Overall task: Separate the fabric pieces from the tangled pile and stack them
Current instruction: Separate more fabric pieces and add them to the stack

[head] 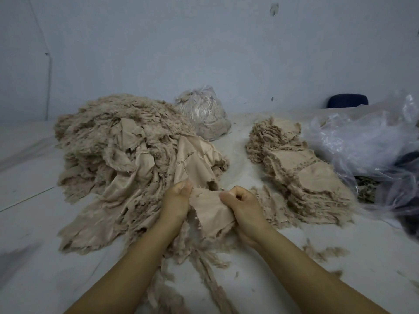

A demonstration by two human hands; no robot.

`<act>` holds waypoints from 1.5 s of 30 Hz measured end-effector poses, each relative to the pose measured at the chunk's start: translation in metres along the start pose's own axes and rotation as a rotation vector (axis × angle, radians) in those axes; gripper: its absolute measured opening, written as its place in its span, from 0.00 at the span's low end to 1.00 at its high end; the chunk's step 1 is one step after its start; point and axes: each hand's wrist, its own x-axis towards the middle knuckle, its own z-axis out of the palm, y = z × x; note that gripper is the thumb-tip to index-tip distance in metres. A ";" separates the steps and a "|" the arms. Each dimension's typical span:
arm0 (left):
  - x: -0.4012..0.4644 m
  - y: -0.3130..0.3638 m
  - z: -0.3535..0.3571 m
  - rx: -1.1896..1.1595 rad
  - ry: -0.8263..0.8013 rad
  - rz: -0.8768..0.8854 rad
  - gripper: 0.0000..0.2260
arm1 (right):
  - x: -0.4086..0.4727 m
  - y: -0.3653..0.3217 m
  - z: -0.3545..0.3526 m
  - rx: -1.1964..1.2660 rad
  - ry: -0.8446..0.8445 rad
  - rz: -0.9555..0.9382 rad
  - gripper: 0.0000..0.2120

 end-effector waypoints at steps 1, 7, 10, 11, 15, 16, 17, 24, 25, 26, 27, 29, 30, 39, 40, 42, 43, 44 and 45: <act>0.001 -0.003 -0.001 0.033 0.008 -0.015 0.17 | -0.001 0.000 0.001 -0.013 0.017 -0.020 0.18; 0.008 -0.010 -0.018 0.025 0.070 -0.136 0.15 | -0.002 -0.006 -0.013 -0.255 -0.038 -0.114 0.14; 0.002 0.003 -0.006 -0.193 -0.266 -0.309 0.17 | -0.008 -0.008 -0.006 -0.332 -0.215 -0.130 0.09; -0.001 0.007 -0.001 -0.227 -0.359 -0.350 0.14 | -0.009 -0.006 -0.004 -0.313 -0.284 -0.117 0.13; 0.000 0.018 0.006 -0.175 -0.230 -0.258 0.04 | -0.008 0.001 -0.006 -0.262 -0.277 -0.064 0.34; 0.004 0.019 0.002 -0.250 -0.106 -0.286 0.03 | -0.007 0.001 -0.009 -0.253 -0.236 -0.048 0.35; 0.008 0.018 -0.002 -0.342 0.009 -0.333 0.02 | -0.006 0.002 -0.013 -0.238 -0.207 -0.036 0.35; -0.008 0.023 -0.008 -0.236 -0.480 -0.437 0.27 | 0.005 -0.013 -0.013 -0.079 -0.107 -0.027 0.23; -0.012 0.025 -0.005 -0.215 -0.534 -0.404 0.26 | 0.007 -0.014 -0.011 -0.090 -0.100 -0.031 0.21; -0.016 0.028 -0.002 -0.237 -0.538 -0.372 0.23 | 0.008 -0.015 -0.009 -0.112 -0.080 -0.034 0.18; -0.018 0.030 0.000 -0.284 -0.508 -0.346 0.18 | 0.009 -0.014 -0.007 -0.135 -0.046 -0.032 0.14; -0.021 0.036 0.004 -0.357 -0.433 -0.289 0.11 | 0.008 -0.013 -0.006 -0.127 -0.009 0.013 0.13; -0.022 0.038 0.006 -0.358 -0.406 -0.267 0.11 | 0.008 -0.009 -0.005 -0.128 -0.015 0.042 0.17; -0.005 0.028 0.010 -0.445 0.127 -0.239 0.09 | -0.001 0.014 -0.001 -0.238 0.064 0.020 0.10; 0.004 0.025 0.001 -0.482 0.181 -0.285 0.08 | -0.004 0.017 -0.007 -0.293 0.041 -0.005 0.09; 0.014 0.019 -0.013 -0.441 0.103 -0.355 0.12 | -0.012 0.016 -0.019 -0.490 -0.045 -0.047 0.10; 0.014 0.019 -0.016 -0.429 0.013 -0.358 0.14 | -0.017 0.011 -0.022 -0.582 -0.118 -0.041 0.16; 0.011 0.019 -0.016 -0.414 -0.075 -0.340 0.14 | -0.020 0.005 -0.023 -0.620 -0.189 -0.008 0.25; 0.007 0.020 -0.014 -0.395 -0.152 -0.301 0.14 | -0.021 0.000 -0.022 -0.590 -0.231 0.050 0.31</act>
